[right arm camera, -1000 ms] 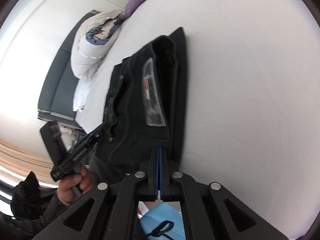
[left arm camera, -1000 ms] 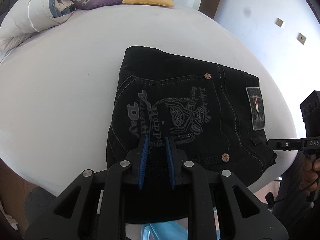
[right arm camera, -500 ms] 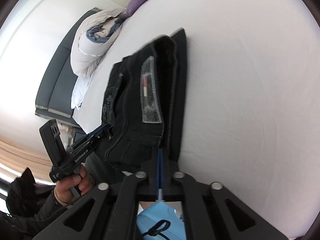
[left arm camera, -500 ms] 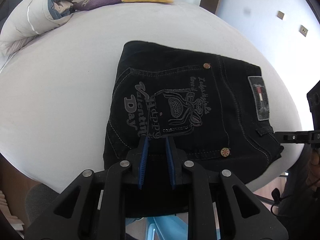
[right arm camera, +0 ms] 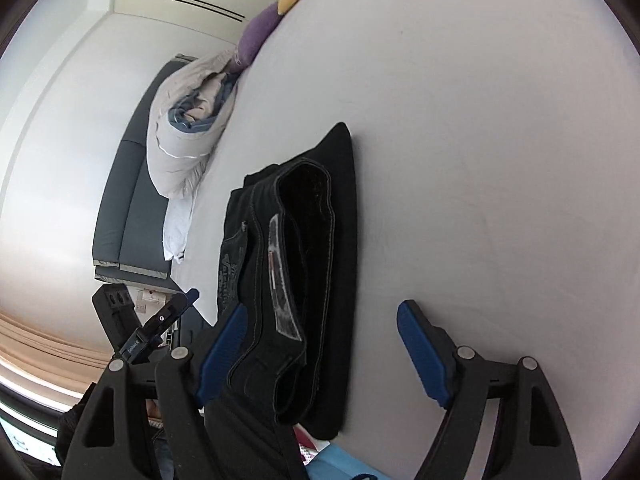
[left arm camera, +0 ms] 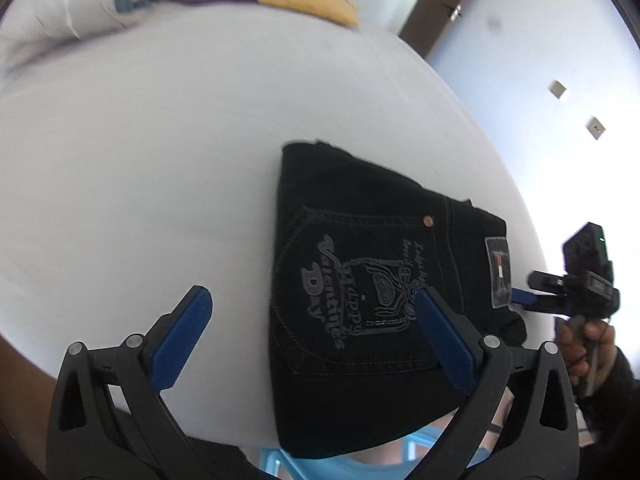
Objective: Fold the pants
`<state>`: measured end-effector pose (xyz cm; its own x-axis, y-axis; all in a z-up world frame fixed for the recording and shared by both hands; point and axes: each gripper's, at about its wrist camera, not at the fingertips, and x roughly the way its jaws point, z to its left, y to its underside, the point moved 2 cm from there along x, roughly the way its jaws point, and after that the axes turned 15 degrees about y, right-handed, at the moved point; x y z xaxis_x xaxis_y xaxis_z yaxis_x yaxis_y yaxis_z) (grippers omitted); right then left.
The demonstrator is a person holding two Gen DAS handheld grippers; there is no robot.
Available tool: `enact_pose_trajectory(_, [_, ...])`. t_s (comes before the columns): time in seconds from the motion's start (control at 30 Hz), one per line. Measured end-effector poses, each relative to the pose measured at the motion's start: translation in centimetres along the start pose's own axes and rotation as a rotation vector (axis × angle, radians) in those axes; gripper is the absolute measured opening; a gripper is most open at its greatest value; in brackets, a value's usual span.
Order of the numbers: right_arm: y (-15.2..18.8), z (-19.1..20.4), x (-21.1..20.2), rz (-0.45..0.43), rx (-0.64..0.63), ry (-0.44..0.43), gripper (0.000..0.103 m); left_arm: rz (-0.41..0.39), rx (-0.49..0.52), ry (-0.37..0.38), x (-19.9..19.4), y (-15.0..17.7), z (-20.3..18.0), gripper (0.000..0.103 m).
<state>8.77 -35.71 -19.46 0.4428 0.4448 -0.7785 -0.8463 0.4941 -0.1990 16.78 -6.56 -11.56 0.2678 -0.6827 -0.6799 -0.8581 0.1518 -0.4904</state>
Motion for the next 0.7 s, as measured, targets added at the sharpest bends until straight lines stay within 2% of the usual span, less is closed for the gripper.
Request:
enact_pose_trajectory(0.13, [-0.8, 0.4, 1.1, 0.049, 0.015, 0.005, 0.08, 0.079, -0.067, 0.05, 2.5, -1.0, 2.2, 0.101])
enact_pose_trajectory(0.2, [-1.1, 0.7, 1.8, 0.077, 0.014, 0.023, 0.078, 0.107, -0.098, 0.072, 3.5, -1.4, 3.1, 0.096])
enact_pose_trajectory(0.27, [-1.5, 0.8, 2.3, 0.095, 0.022, 0.028, 0.076, 0.144, -0.122, 0.069, 4.5, -1.5, 3.8, 0.078])
enact_pose_trajectory(0.33, [-1.9, 1.0, 2.9, 0.108, 0.028, 0.025, 0.067, 0.166, -0.116, 0.058, 5.2, -1.6, 4.0, 0.073])
enact_pose_trajectory(0.43, [-2.5, 1.1, 3.8, 0.132, 0.037, 0.025, 0.055, 0.19, -0.104, 0.05, 5.9, -1.7, 3.7, 0.072])
enact_pose_trajectory(0.47, [-2.6, 1.3, 4.2, 0.139, 0.032, 0.029, 0.053, 0.196, -0.107, 0.057, 6.1, -1.8, 3.6, 0.066])
enact_pose_trajectory(0.5, [-2.6, 1.7, 4.5, 0.141, 0.02, 0.037, 0.047, 0.202, -0.11, 0.067, 6.3, -1.9, 3.4, 0.062])
enact_pose_trajectory(0.53, [-2.7, 2.1, 4.8, 0.14, 0.002, 0.05, 0.041, 0.206, -0.112, 0.074, 6.4, -1.9, 3.3, 0.054])
enact_pose_trajectory(0.6, [-2.6, 2.5, 4.9, 0.132, -0.027, 0.075, 0.035, 0.213, -0.109, 0.059, 6.7, -2.0, 3.0, 0.051])
enact_pose_trajectory(0.7, [-2.3, 3.4, 4.5, 0.093, -0.09, 0.112, 0.028, 0.203, -0.118, 0.053, 6.6, -2.1, 2.9, 0.039])
